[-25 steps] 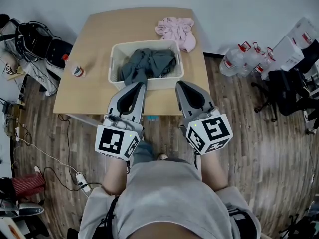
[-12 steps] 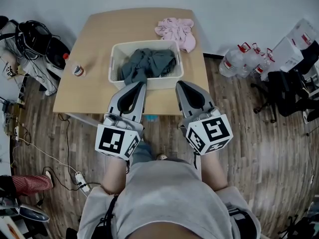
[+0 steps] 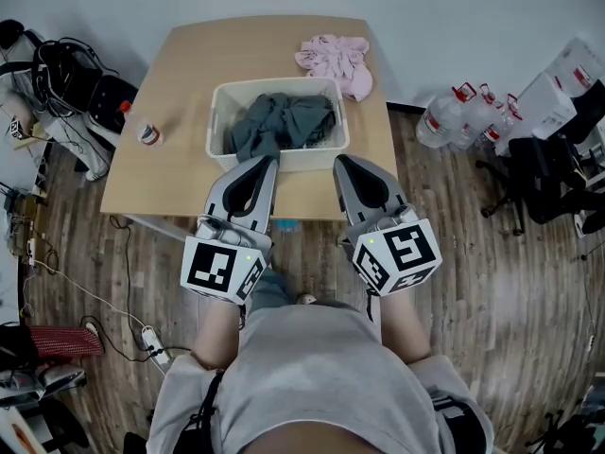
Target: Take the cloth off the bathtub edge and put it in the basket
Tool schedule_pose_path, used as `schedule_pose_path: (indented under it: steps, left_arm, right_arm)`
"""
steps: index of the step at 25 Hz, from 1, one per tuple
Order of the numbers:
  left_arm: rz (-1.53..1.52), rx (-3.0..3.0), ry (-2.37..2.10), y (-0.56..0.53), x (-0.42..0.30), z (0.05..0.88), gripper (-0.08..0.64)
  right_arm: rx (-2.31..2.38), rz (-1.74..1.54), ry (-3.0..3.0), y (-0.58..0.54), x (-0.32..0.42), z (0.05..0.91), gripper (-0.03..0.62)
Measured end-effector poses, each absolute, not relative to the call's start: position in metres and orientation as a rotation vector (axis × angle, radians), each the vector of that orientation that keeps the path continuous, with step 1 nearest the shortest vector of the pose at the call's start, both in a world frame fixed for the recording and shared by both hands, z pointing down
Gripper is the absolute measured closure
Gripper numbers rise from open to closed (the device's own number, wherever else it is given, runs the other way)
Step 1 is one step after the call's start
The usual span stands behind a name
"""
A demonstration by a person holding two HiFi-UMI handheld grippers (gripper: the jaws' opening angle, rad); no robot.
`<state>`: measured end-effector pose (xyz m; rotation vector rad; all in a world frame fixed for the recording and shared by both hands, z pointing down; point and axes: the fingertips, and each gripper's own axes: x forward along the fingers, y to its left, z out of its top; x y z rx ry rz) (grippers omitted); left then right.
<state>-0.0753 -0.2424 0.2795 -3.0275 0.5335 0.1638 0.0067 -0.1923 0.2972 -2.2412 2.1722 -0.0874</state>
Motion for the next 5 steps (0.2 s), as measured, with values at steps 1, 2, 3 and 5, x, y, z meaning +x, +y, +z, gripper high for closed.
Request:
schedule_pose_path:
  steps: [1, 2, 3, 5]
  left_arm:
    - [0.163, -3.027, 0.534, -0.2424, -0.0752, 0.2798, 0.548]
    - [0.163, -3.027, 0.534, -0.2423, -0.0749, 0.2800, 0.548]
    - [0.162, -3.026, 0.534, -0.2423, -0.0747, 0.2803, 0.548]
    - [0.162, -3.025, 0.535, -0.2424, -0.0742, 0.2809, 0.548]
  right_arm:
    - [-2.240, -0.086, 2.173, -0.1922, 0.0066, 0.2973, 0.583]
    - [-2.240, -0.085, 2.174, -0.1920, 0.0067, 0.2975, 0.583]
    - [-2.239, -0.085, 2.174, -0.1919, 0.0068, 0.2978, 0.583]
    - [-2.238, -0.084, 2.173, -0.1914, 0.0071, 0.2984, 0.583]
